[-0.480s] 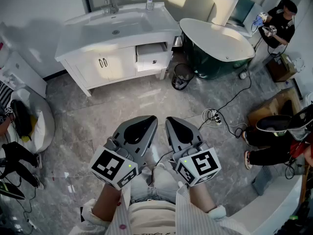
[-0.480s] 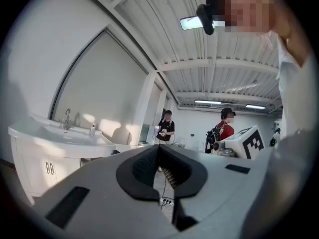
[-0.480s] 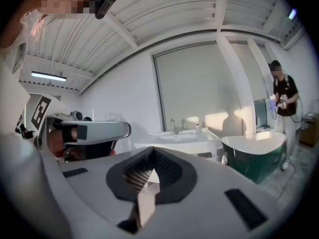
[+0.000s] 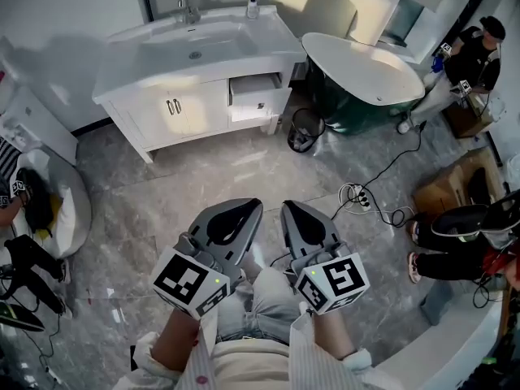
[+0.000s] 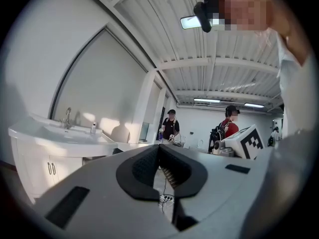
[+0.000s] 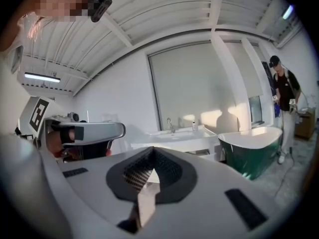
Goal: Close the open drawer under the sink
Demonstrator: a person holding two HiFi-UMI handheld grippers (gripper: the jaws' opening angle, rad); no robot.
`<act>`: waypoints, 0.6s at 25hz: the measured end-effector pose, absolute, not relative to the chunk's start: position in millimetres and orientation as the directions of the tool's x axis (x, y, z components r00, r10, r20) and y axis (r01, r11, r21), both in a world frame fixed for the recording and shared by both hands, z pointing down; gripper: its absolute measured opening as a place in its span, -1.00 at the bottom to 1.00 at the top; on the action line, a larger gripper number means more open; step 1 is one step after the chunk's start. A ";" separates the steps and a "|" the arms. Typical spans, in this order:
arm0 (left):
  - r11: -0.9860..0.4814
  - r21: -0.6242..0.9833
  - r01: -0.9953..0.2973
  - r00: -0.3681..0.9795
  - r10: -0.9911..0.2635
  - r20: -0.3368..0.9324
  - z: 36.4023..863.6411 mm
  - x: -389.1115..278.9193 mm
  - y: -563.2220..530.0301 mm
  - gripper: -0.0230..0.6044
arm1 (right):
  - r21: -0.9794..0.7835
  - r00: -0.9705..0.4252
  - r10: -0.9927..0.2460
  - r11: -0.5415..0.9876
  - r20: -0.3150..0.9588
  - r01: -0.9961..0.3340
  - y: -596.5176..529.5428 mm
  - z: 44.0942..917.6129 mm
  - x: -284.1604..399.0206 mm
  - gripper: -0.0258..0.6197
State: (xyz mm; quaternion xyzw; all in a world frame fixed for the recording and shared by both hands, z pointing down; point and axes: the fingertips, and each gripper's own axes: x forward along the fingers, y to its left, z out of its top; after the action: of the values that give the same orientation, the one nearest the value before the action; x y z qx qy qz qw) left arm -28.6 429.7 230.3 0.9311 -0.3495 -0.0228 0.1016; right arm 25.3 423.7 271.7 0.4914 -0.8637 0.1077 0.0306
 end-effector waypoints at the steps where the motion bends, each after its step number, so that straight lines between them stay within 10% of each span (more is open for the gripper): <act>1: -0.734 0.207 -0.647 0.754 -0.656 0.030 231.9 -30.8 429.7 -0.88 | -0.159 -0.513 -0.843 0.491 0.160 -0.857 424.6 273.4 23.8 -0.90; 15: -0.730 0.207 -0.651 0.751 -0.659 0.037 242.3 -25.3 372.2 -0.88 | -0.164 -0.520 -0.833 0.495 0.190 -0.853 367.7 288.9 26.2 -0.90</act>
State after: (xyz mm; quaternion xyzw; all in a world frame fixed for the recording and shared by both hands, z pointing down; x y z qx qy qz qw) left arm -25.3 372.2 242.3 0.9299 -0.3524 -0.0193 0.1040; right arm 26.2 367.7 288.9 0.4882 -0.8635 0.1190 0.0429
